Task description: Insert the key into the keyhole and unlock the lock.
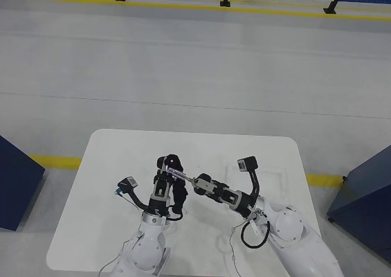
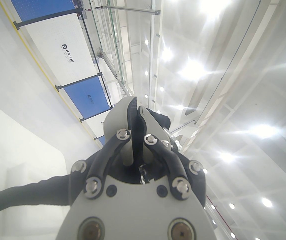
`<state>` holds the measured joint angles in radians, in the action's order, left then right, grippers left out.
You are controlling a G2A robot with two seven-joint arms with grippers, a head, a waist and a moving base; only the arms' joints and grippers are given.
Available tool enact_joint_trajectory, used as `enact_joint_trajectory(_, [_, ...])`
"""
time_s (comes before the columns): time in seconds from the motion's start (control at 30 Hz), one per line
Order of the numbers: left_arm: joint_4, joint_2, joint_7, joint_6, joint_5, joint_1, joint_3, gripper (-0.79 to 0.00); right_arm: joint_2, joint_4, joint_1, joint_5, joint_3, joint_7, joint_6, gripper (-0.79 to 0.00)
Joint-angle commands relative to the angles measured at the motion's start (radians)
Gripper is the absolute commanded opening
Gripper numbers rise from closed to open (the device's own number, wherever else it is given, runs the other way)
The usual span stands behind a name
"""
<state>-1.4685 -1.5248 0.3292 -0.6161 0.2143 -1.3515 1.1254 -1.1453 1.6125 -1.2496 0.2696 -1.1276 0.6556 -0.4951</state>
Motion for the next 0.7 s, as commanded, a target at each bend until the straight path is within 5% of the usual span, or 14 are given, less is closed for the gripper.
enact_joint_trajectory(0.0, [0.000,-0.001,0.001,0.000,0.002,0.000,0.001,-0.785,0.001,0.005,-0.008,-0.003,-0.006,0.000,0.001,-0.523])
enact_joint_trajectory(0.67, [0.006,-0.009,0.002,-0.004,0.017,-0.001,0.010,-0.785,0.001,0.018,-0.031,-0.013,-0.021,-0.001,0.003,-0.683])
